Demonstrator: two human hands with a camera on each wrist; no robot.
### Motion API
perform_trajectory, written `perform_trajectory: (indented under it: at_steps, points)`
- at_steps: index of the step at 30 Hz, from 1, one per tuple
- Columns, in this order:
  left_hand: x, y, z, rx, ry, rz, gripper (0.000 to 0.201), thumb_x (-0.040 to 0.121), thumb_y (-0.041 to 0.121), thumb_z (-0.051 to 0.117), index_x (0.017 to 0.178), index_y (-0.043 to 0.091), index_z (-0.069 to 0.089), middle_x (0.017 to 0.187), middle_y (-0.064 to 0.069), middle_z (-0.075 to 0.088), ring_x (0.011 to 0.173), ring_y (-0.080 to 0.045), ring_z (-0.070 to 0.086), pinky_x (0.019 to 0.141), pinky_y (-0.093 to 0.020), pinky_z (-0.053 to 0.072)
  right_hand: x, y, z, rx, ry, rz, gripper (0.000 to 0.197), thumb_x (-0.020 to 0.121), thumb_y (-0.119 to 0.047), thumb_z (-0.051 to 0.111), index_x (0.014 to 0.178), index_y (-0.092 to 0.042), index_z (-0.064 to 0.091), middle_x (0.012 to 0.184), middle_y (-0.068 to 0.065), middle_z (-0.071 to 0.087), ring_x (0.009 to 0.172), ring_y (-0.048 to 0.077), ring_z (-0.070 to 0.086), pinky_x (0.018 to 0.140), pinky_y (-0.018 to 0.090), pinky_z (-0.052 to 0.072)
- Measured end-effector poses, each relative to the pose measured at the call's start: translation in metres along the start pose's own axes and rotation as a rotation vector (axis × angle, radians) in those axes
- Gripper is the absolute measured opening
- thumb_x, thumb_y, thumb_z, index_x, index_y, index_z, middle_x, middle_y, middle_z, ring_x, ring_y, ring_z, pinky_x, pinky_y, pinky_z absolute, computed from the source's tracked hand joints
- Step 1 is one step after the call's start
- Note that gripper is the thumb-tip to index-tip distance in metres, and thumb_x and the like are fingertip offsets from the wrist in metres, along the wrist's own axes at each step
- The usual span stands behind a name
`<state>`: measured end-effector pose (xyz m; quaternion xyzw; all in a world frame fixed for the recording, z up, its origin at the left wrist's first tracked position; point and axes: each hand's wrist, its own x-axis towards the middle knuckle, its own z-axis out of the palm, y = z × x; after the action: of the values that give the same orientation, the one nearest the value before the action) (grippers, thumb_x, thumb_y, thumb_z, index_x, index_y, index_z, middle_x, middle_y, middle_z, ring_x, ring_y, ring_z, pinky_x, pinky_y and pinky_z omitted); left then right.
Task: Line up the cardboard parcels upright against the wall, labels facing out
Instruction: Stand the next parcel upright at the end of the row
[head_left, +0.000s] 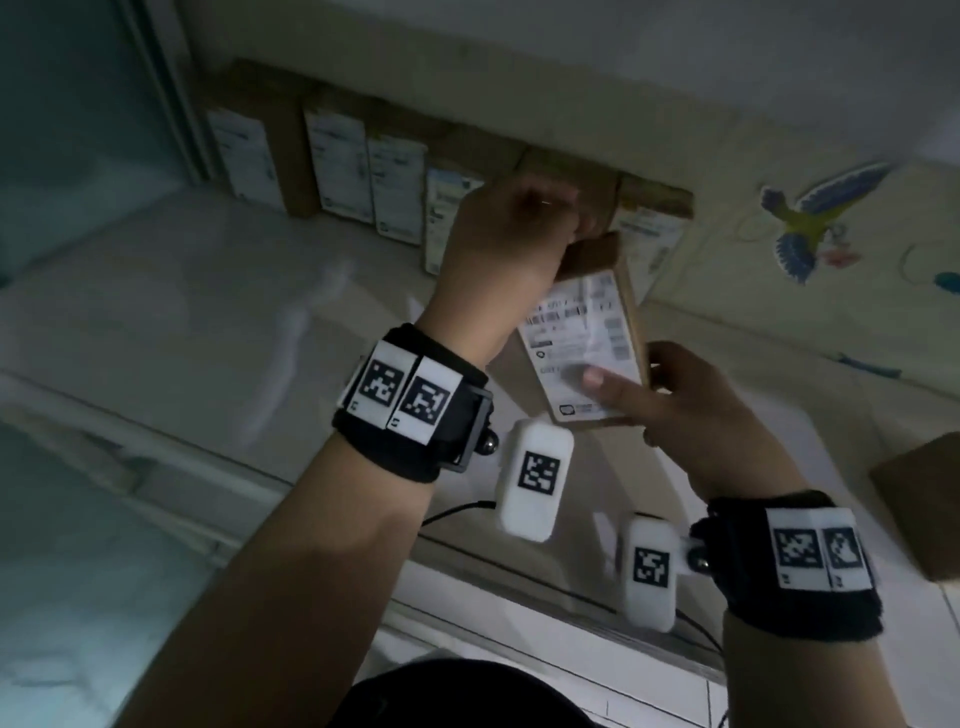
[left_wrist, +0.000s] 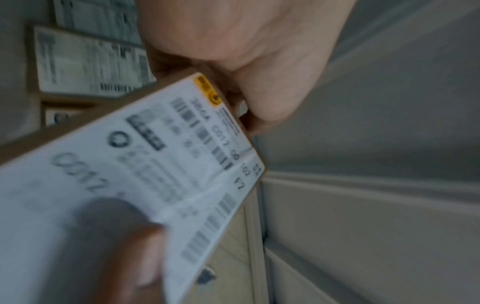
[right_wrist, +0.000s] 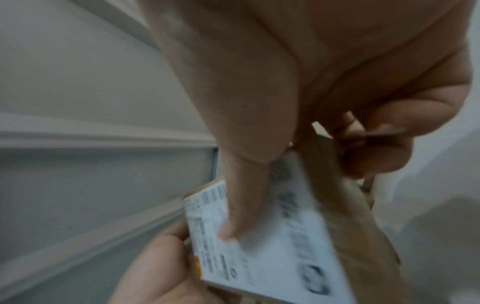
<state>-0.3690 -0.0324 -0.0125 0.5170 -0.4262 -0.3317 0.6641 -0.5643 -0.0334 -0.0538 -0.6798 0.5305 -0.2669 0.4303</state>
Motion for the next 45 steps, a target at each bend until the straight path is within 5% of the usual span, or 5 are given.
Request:
perform_trajectory:
  at_steps: [5,17,23,31,45]
  points:
    - [0.004,-0.004,-0.052,0.173,0.043,0.007,0.036,0.092,0.02,0.055,0.084,-0.015,0.055,0.079,-0.039,0.057,0.064,-0.029,0.051,0.057,-0.044,0.037,0.0,-0.021,0.025,0.124,-0.038,-0.029,0.074,0.085,-0.078,0.056,0.101,-0.007,0.071,0.069,0.001,0.064,0.057,0.012,0.05,0.065,0.038,0.041]
    - [-0.001,-0.024,-0.097,0.349,-0.133,-0.183,0.081,0.079,0.074,0.066,0.113,0.001,0.075,0.106,-0.018,0.08,0.097,-0.032,0.078,0.099,-0.057,0.058,-0.007,-0.05,0.064,0.461,-0.138,-0.077,0.067,0.08,-0.074,0.059,0.1,-0.012,0.073,0.069,0.007,0.035,0.056,0.017,0.021,0.05,0.033,0.013]
    - [0.003,-0.022,-0.09,0.289,-0.152,-0.159,0.047,0.098,0.041,0.06,0.102,-0.004,0.075,0.099,-0.021,0.079,0.095,-0.036,0.077,0.098,-0.055,0.055,-0.02,-0.041,0.068,0.407,-0.02,0.009,0.044,0.098,-0.052,0.051,0.075,-0.02,0.07,0.068,0.024,0.055,0.058,0.022,0.049,0.058,0.037,0.038]
    - [0.0,-0.008,-0.048,0.173,-0.24,0.088,0.015,0.098,0.032,0.066,0.093,0.023,0.078,0.093,-0.001,0.079,0.092,-0.025,0.077,0.088,-0.057,0.061,-0.047,-0.029,0.054,0.289,0.045,-0.075,0.026,0.106,-0.038,0.055,0.123,-0.023,0.069,0.103,0.004,0.081,0.09,0.019,0.077,0.078,0.035,0.062]
    - [0.008,0.015,-0.003,0.12,-0.536,-0.074,0.028,0.105,0.016,0.049,0.113,0.014,0.076,0.111,-0.001,0.081,0.107,-0.016,0.076,0.107,-0.044,0.055,-0.012,0.016,-0.015,0.562,0.379,0.076,0.025,0.108,-0.017,0.055,0.129,-0.004,0.059,0.119,0.009,0.075,0.109,0.029,0.074,0.103,0.052,0.055]
